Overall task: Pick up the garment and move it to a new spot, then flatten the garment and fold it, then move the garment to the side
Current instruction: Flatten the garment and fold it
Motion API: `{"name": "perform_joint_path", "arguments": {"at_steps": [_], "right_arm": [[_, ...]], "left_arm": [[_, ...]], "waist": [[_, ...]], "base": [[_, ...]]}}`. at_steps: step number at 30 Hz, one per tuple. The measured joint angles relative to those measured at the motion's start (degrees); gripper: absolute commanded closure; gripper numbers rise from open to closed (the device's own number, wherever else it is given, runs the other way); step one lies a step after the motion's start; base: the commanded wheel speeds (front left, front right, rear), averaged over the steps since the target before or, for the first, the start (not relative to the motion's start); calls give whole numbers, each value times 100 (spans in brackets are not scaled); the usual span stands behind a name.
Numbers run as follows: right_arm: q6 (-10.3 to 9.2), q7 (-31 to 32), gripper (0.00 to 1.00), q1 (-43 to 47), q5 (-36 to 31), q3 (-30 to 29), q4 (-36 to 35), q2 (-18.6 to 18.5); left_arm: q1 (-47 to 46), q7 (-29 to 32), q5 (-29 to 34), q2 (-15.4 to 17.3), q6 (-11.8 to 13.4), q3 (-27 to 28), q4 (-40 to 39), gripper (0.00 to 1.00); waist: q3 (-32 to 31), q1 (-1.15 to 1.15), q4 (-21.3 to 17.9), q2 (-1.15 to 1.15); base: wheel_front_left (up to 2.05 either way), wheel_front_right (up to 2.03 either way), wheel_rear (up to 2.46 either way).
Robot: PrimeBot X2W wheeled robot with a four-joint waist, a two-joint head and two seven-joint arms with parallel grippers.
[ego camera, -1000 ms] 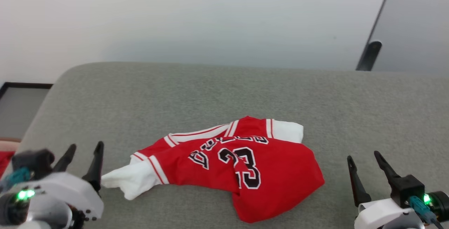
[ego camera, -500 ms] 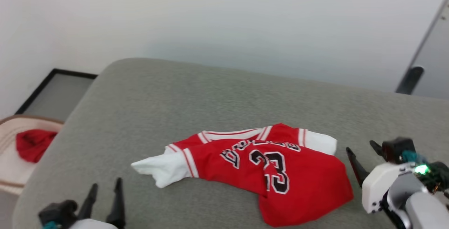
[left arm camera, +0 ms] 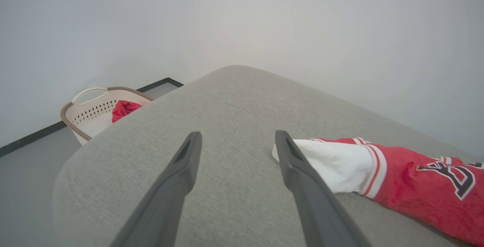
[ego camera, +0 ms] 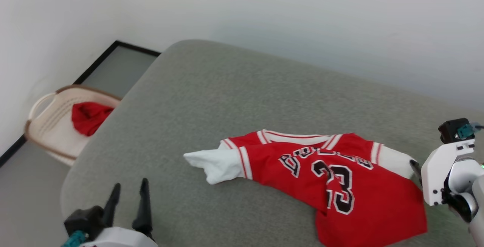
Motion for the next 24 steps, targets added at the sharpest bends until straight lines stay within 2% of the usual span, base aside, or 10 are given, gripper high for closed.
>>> {"name": "perform_joint_path", "arguments": {"at_steps": [4,11,16,17,18,19,24], "right_arm": [[0,364,0,-281,78,183,255,-26],[0,981,0,-603,377,499,740,-4],[0,1047,0,-824,407,717,925,-23],[1,1028,9,-857,407,716,1009,-21],[2,1016,72,-909,401,733,1087,-20],[2,966,100,-951,388,732,1157,-16],[2,808,100,-1142,385,716,1451,-19]], "left_arm": [[-76,-23,368,-269,-65,581,-170,0],[92,-21,1013,-848,-520,1301,-219,0],[92,-21,1249,-1099,-810,1642,-188,0],[86,-21,1259,-1145,-859,1692,-188,0],[72,-21,1296,-1170,-884,1738,-182,0],[54,-21,1324,-1182,-913,1778,-172,0],[9,-21,1355,-1240,-1036,1862,-112,0]], "waist": [[169,0,182,0],[402,0,349,0],[501,0,395,0],[517,0,402,0],[532,0,408,0],[546,0,414,0],[554,0,424,0]], "base": [[0,0,0],[0,0,0],[0,0,0],[0,0,0],[0,0,0],[0,0,0],[0,0,0]]}}
